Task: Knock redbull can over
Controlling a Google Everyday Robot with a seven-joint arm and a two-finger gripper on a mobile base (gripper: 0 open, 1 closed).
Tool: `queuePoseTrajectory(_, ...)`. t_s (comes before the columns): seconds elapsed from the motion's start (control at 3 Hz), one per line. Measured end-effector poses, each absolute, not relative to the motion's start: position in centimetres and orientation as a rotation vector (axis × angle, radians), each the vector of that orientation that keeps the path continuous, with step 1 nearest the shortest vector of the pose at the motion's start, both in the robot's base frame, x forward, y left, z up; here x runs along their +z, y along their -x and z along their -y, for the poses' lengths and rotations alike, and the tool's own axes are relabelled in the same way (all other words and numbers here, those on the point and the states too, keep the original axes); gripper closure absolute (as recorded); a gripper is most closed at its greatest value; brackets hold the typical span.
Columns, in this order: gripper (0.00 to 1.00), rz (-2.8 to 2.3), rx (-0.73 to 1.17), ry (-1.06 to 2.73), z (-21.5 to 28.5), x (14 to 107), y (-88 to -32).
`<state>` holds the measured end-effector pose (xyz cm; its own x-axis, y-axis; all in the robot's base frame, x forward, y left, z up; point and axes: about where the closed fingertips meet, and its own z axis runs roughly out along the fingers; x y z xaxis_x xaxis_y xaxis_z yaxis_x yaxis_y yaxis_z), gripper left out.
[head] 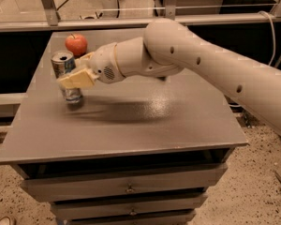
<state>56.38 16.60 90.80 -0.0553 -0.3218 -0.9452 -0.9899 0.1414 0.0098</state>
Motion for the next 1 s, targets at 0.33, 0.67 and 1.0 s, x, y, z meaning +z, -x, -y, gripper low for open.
queuePoseTrajectory(0.33,1.0,-1.503,0.863,1.361,-14.3,93.4,-57.2)
queuePoseTrajectory(0.67,1.0,-1.43,0.696,1.521,-11.8,95.6,-57.5)
queuePoseTrajectory(1.0,1.0,-1.323,0.521,1.806,-10.0,95.1,-56.1)
